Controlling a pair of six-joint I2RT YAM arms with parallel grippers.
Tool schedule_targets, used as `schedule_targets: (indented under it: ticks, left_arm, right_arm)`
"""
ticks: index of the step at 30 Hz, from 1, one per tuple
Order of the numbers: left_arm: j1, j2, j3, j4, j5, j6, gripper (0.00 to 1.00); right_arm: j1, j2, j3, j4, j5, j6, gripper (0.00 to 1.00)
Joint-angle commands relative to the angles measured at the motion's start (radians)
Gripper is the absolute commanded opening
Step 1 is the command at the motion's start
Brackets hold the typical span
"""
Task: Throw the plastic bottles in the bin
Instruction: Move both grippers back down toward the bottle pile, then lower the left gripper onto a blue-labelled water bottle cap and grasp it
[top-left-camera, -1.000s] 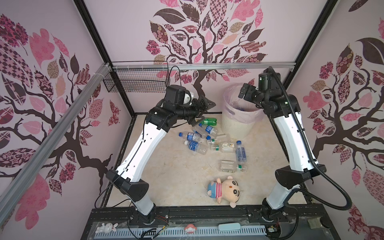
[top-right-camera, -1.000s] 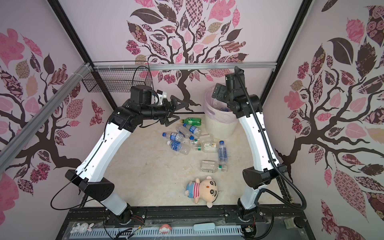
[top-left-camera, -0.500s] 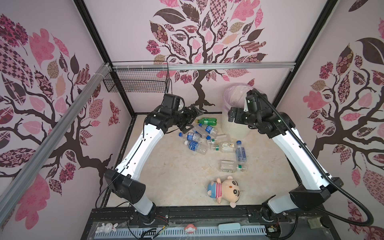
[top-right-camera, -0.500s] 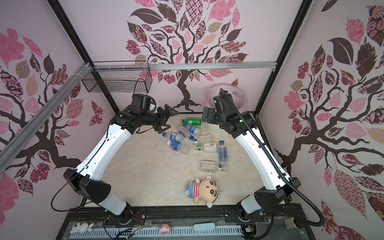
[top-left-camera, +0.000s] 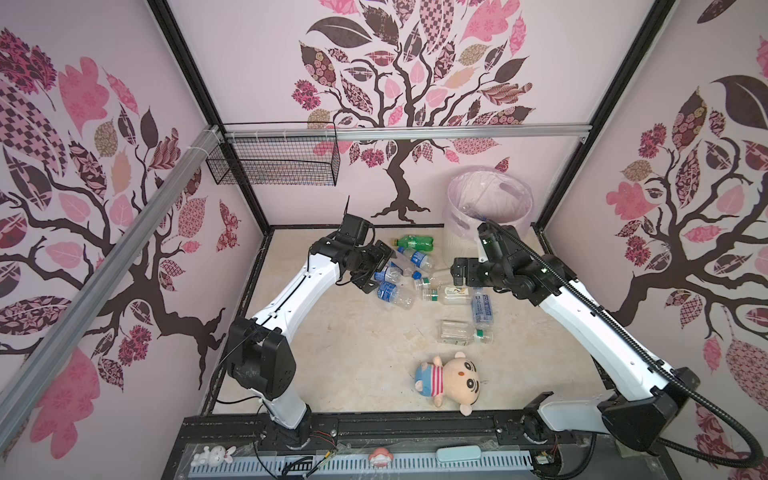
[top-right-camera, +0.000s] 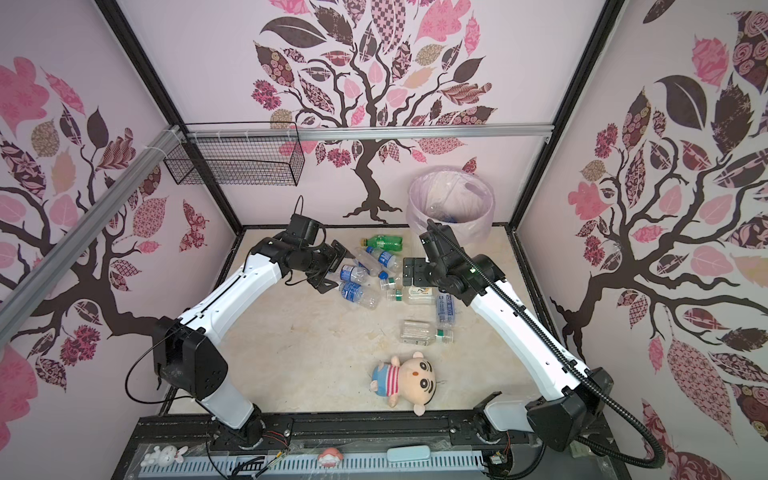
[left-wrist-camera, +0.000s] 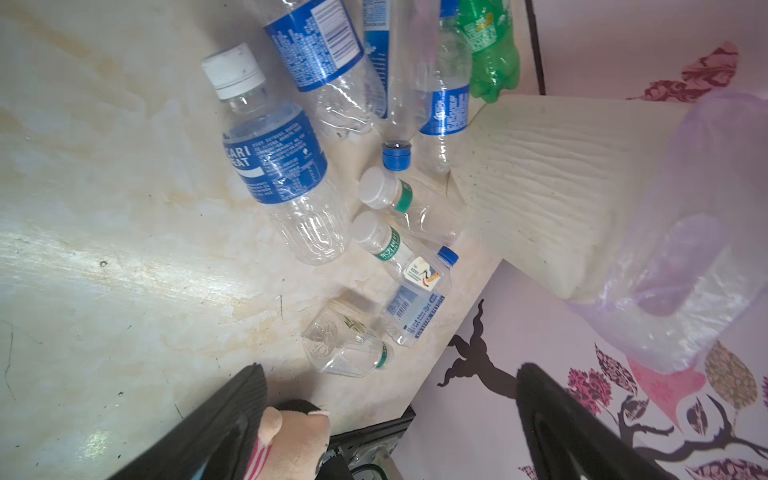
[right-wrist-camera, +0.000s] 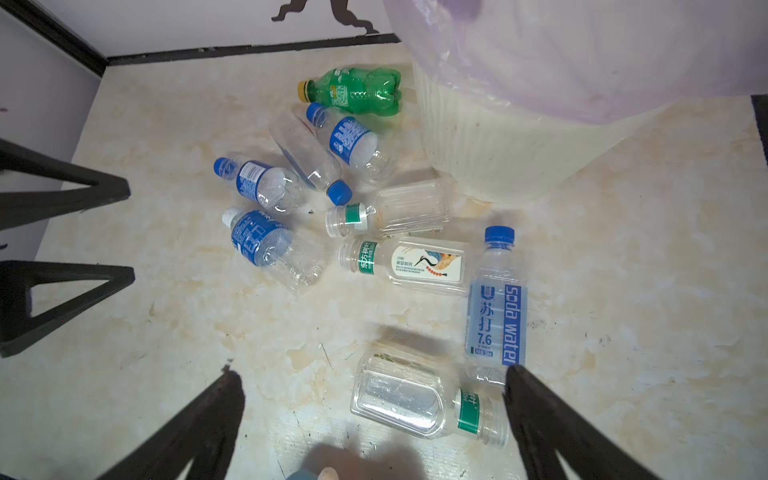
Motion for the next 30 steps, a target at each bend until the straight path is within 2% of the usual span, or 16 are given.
schedule_targets:
  ticks: [1, 7, 14, 23, 30]
  left_arm:
    - [0.001, 0.037, -0.034, 0.007, -0.047, -0.062, 0.97]
    - [0.004, 0.145, -0.023, -0.006, -0.051, -0.066, 0.97]
    - [0.013, 0.269, 0.052, -0.045, -0.089, 0.013, 0.97]
    - [0.034, 0.317, -0.006, 0.065, -0.049, 0.014, 0.97]
    - [0.032, 0.343, -0.006, 0.117, -0.062, 0.026, 0.97]
  right_arm:
    - [0.032, -0.04, -0.026, -0.011, 0.008, -0.05, 1.0]
    - [0.053, -0.018, -0.061, 0.003, 0.005, -0.059, 1.0]
    - [0.2, 0.08, 0.003, -0.031, 0.145, -0.13, 0.99]
    - [0.201, 0.061, 0.005, -0.024, 0.115, -0.014, 1.0]
    - [0.2, 0.034, -0.056, 0.002, 0.107, -0.01, 1.0]
